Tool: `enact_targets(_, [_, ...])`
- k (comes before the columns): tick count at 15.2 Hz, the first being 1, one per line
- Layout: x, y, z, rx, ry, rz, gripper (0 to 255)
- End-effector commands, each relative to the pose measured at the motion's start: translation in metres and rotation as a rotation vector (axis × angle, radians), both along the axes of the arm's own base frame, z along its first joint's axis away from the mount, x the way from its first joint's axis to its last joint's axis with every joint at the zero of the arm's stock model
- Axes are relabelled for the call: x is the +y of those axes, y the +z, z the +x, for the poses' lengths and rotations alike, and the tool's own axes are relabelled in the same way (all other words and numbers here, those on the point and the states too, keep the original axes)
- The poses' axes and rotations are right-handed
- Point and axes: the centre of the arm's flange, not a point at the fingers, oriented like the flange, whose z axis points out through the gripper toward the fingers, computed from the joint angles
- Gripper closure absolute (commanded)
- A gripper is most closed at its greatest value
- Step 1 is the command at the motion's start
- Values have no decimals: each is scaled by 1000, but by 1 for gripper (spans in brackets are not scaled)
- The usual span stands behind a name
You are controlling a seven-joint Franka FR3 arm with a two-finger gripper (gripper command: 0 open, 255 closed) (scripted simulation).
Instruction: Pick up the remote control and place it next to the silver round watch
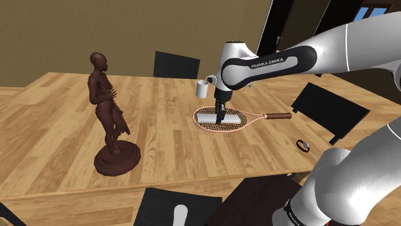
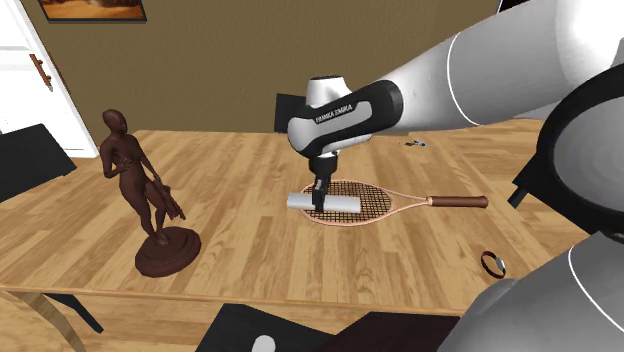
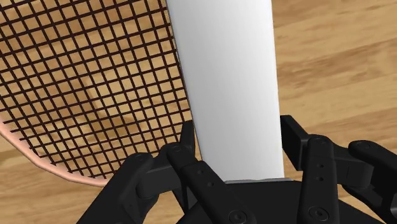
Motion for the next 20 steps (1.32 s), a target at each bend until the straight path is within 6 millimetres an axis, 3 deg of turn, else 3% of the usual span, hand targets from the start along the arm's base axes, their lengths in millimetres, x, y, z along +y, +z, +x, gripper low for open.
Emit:
enact_targets(1, [-20, 0, -17, 0, 1, 1, 255])
enact_targets(20, [-217, 1, -172, 0, 1, 1, 255])
